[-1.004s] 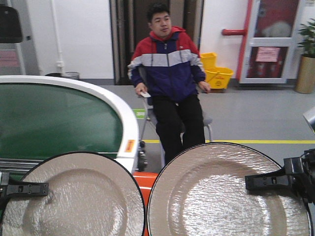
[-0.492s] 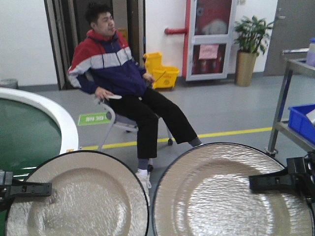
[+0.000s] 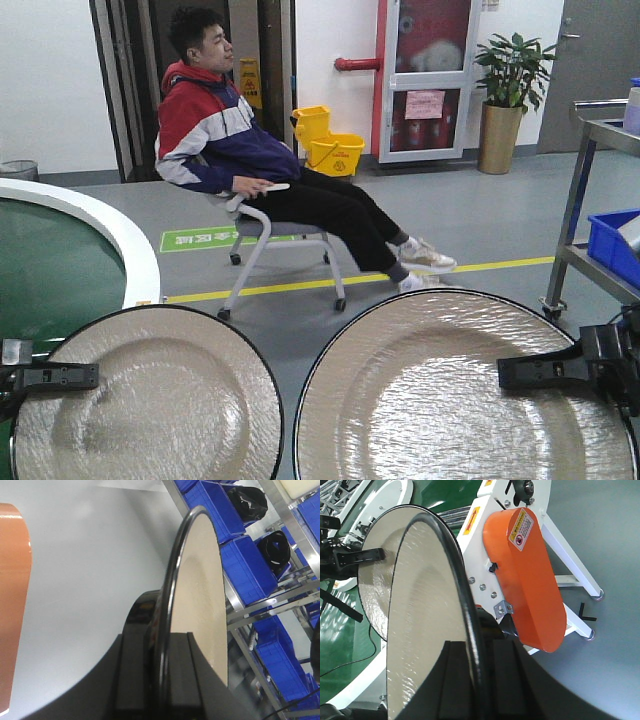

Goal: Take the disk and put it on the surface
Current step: 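Turn the base away from the conveyor holding both plates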

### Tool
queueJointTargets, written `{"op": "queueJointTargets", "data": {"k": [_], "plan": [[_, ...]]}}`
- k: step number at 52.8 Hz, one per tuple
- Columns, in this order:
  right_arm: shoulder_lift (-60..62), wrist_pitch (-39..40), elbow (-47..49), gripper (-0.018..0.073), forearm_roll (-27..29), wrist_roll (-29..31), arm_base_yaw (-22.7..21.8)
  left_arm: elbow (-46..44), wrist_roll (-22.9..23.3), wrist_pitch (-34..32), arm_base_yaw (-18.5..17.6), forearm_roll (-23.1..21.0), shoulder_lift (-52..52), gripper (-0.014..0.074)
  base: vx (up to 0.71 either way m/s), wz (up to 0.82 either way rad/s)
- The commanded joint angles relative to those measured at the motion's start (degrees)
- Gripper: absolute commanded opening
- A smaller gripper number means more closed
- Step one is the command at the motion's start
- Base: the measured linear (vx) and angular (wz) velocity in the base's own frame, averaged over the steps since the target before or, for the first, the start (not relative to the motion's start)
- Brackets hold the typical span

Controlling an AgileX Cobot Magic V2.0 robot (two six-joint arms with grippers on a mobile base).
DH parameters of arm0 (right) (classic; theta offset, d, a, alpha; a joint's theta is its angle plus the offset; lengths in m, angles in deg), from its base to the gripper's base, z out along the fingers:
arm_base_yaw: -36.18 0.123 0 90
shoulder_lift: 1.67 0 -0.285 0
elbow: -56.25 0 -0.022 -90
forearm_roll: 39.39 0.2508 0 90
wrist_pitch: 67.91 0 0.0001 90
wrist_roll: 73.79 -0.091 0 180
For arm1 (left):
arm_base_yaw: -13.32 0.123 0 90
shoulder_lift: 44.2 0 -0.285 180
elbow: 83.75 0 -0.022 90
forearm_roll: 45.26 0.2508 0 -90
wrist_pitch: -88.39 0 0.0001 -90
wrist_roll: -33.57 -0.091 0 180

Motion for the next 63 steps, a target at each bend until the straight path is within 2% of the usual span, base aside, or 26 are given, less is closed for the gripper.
{"op": "queueJointTargets", "data": {"k": [1, 38, 63], "plan": [[1.8, -0.4, 1.9, -0.0009, 7.5, -0.2, 0.0, -1.9, 0.6, 2.5, -0.1, -7.8, 2.2, -0.0008, 0.00, 0.00], [1.8, -0.4, 1.9, -0.0009, 7.5, -0.2, 0.0, -1.9, 0.6, 2.5, -0.1, -7.8, 2.2, -0.0008, -0.01, 0.00], [1.8, -0.4, 1.9, -0.0009, 7.5, -0.2, 0.0, -1.9, 0.6, 2.5, -0.1, -7.8, 2.2, -0.0008, -0.08, -0.28]]}}
